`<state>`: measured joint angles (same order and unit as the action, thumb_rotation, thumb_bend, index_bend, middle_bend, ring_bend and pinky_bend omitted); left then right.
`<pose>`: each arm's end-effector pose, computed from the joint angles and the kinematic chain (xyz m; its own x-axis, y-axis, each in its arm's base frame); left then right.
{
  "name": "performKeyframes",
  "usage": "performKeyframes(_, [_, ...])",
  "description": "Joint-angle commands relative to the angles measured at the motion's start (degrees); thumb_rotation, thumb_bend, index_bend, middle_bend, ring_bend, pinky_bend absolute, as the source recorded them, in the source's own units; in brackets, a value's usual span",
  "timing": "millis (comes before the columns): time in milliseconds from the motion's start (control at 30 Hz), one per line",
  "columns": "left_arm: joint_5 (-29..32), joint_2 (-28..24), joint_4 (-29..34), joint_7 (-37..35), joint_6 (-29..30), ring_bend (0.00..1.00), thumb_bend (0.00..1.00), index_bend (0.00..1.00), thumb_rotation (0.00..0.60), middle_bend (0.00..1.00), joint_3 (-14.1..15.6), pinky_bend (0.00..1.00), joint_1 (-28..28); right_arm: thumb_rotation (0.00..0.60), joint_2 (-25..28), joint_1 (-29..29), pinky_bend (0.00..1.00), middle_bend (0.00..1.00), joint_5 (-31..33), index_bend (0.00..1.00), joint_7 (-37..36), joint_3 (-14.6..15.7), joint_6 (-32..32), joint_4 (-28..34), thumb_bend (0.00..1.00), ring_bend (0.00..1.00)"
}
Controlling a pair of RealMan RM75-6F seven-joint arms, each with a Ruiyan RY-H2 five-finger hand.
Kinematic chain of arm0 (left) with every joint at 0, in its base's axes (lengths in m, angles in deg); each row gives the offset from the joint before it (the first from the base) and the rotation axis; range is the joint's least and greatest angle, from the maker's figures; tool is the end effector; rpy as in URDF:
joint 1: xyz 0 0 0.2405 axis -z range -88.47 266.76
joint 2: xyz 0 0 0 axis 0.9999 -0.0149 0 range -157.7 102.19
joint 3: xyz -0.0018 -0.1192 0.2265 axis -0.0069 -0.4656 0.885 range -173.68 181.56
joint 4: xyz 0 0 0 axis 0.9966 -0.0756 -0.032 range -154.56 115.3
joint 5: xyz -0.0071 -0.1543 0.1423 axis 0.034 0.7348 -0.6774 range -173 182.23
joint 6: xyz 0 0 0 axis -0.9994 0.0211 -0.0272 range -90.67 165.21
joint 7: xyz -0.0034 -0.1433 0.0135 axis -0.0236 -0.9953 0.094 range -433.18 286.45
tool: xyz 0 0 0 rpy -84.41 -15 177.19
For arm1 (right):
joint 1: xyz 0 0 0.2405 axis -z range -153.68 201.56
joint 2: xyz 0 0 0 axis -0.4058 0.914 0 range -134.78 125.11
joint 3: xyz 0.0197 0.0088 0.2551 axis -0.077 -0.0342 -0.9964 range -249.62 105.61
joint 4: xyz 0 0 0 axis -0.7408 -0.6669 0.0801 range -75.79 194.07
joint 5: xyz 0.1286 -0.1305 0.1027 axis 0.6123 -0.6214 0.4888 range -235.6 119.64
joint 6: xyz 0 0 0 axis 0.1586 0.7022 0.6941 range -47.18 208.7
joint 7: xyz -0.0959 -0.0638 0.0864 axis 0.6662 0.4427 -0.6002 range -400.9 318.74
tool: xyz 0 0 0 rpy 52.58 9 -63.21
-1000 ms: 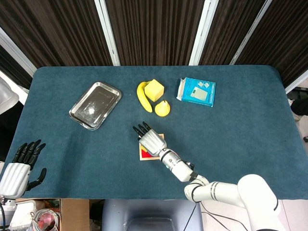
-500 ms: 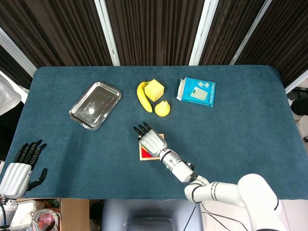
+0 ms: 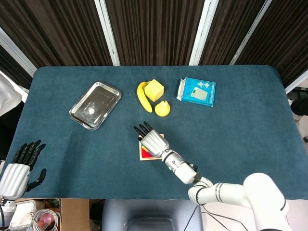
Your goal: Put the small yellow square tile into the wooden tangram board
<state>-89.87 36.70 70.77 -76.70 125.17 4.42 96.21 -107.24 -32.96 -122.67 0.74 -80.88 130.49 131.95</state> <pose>-0.2930 0.1790 0.1501 0.3771 0.0030 0.9262 0.9098 -0.1886 -0.3698 -0.0602 -0.3499 -0.0944 0.7707 -0.0010 0.6372 -0.4808 -0.6571 0.5806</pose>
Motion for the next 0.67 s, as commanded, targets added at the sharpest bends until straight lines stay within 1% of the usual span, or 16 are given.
performKeyframes(33, [-0.45, 0.17, -0.19, -0.09, -0.07, 0.0, 0.49, 0.0, 0.6, 0.0, 0.13, 0.0, 0.12, 0.6, 11.35, 8.73, 0.0, 0.04, -7.08, 0.24, -1.61, 4.07, 13.61, 17.11, 0.41, 0.0])
performKeyframes(67, [-0.74, 0.25, -0.26, -0.06, -0.08, 0.0, 0.49, 0.0, 0.6, 0.0, 0.24, 0.0, 0.18, 0.6, 14.66, 11.68, 0.0, 0.02, -9.37, 0.19, -1.94, 5.98, 17.76, 21.46, 0.41, 0.0])
performKeyframes(100, [-1.12, 0.35, -0.36, -0.01, -0.03, 0.0, 0.49, 0.0, 0.6, 0.0, 0.35, 0.0, 0.24, 0.6, 19.31, 15.99, 0.0, 0.01, -12.44, 0.12, -2.31, 9.11, 23.44, 26.71, 0.39, 0.0])
performKeyframes(167, [-1.64, 0.49, -0.57, 0.15, 0.07, 0.0, 0.49, 0.0, 0.6, 0.0, 0.57, 0.0, 0.26, 0.6, 26.05, 22.98, 0.0, 0.0, -16.42, 0.03, -3.79, 14.35, 31.87, 32.9, 0.32, 0.0])
performKeyframes(200, [-2.04, 0.7, -0.62, 0.53, 0.18, 0.0, 0.49, 0.0, 0.6, 0.0, 0.72, 0.0, 0.24, 0.6, 29.74, 27.67, 0.0, 0.0, -19.12, 0.01, -6.45, 17.71, 37.37, 34.92, 0.28, 0.0])
performKeyframes(267, [-2.53, 1.06, -0.45, 1.46, 0.36, 0.0, 0.49, 0.0, 0.6, 0.0, 0.91, 0.0, 0.16, 0.6, 33.41, 34.1, 0.0, 0.0, -22.61, 0.0, -12.95, 21.52, 44.87, 33.98, 0.25, 0.0])
performKeyframes(300, [-2.86, 1.33, -0.29, 2.15, 0.45, 0.0, 0.49, 0.0, 0.6, 0.0, 0.94, 0.0, 0.2, 0.6, 34.6, 37.88, 0.0, 0.0, -24.02, 0.0, -18.12, 23.02, 49.19, 31.22, 0.24, 0.0])
performKeyframes(367, [-3.55, 1.72, -0.15, 3.11, 0.72, 0.0, 0.49, 0.0, 0.6, 0.0, 1.04, 0.0, 0.23, 0.6, 34.52, 42.86, 0.0, 0.0, -23.8, 0.0, -25.71, 23.55, 54.19, 25.49, 0.23, 0.0])
performKeyframes(400, [-4.07, 1.98, -0.14, 3.73, 0.9, 0.0, 0.49, 0.0, 0.6, 0.0, 1.21, 0.0, 0.2, 0.6, 33.73, 45.57, 0.0, 0.0, -22.8, 0.0, -29.61, 23.33, 56.13, 21.4, 0.23, 0.0])
performKeyframes(467, [-4.65, 2.47, -0.33, 4.57, 1.22, 0.0, 0.49, 0.0, 0.6, 0.0, 1.42, 0.0, 0.06, 0.6, 32.67, 48.46, 0.0, 0.0, -20.99, 0.0, -33.2, 23.04, 56.65, 16.53, 0.23, 0.0])
performKeyframes(500, [-4.91, 2.69, -0.4, 5.06, 1.43, 0.0, 0.49, 0.0, 0.6, 0.0, 1.55, 0.0, -0.08, 0.6, 33.23, 49.24, 0.0, 0.0, -20.92, 0.0, -33.87, 23.51, 55.69, 15.05, 0.22, 0.0])
performKeyframes(533, [-5.07, 2.83, -0.42, 5.3, 1.58, 0.0, 0.49, 0.0, 0.6, 0.0, 1.6, 0.0, -0.15, 0.6, 33.61, 49.64, 0.0, 0.0, -21.14, 0.0, -34.96, 23.25, 55.69, 14.76, 0.22, 0.0])
performKeyframes(600, [-5.13, 3.25, -0.39, 5.93, 1.85, 0.0, 0.49, 0.0, 0.6, 0.0, 1.54, 0.0, -0.27, 0.6, 33.99, 50.4, 0.0, 0.0, -21.19, 0.0, -37.29, 21.77, 56.03, 14.81, 0.22, 0.0])
performKeyframes(667, [-5.07, 3.49, -0.24, 6.53, 1.85, 0.0, 0.49, 0.0, 0.6, 0.0, 1.49, 0.0, -0.32, 0.6, 34.57, 50.89, 0.0, 0.0, -21.48, 0.0, -37.81, 21.33, 55.44, 14.96, 0.22, 0.0])
